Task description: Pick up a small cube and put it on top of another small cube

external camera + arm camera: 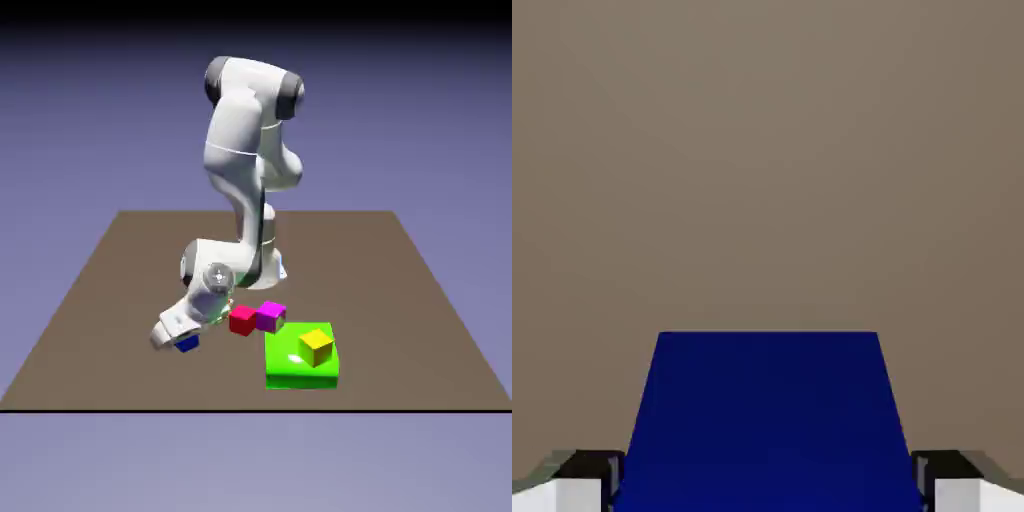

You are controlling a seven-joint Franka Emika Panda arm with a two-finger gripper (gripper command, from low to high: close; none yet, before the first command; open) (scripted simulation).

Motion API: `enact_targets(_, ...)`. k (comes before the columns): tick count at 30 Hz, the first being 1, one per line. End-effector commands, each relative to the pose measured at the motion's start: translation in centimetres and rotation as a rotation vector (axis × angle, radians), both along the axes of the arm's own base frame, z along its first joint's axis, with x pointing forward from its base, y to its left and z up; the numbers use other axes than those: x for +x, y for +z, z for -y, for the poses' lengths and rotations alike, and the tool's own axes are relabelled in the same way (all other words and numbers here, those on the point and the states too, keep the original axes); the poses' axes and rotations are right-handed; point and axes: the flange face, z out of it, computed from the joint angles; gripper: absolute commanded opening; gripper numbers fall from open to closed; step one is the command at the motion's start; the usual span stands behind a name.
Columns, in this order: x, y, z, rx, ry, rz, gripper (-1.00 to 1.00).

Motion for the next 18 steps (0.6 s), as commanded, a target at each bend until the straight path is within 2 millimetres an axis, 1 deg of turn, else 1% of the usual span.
enact_targets(1, 0.4, 1.2, -0.3, -0.001, 0.001, 0.001, -1.0)
enact_targets(3, 1.1, 3.7, -1.1, 0.001, 0.0, 0.0, -1.0)
enact_targets(7, 5.7, 5.5, -6.4, -0.013, 0.101, -0.007, -1.0)
enact_targets(10, 8.5, 7.1, -11.1, -0.02, 0.174, -0.009, -1.0)
enact_targets(13, 10.7, 9.0, -16.3, -0.022, 0.246, -0.008, -1.0)
enact_targets(16, 12.1, 11.1, -21.8, -0.019, 0.315, -0.006, -1.0)
enact_targets(18, 12.6, 12.7, -25.6, -0.015, 0.361, -0.004, -1.0)
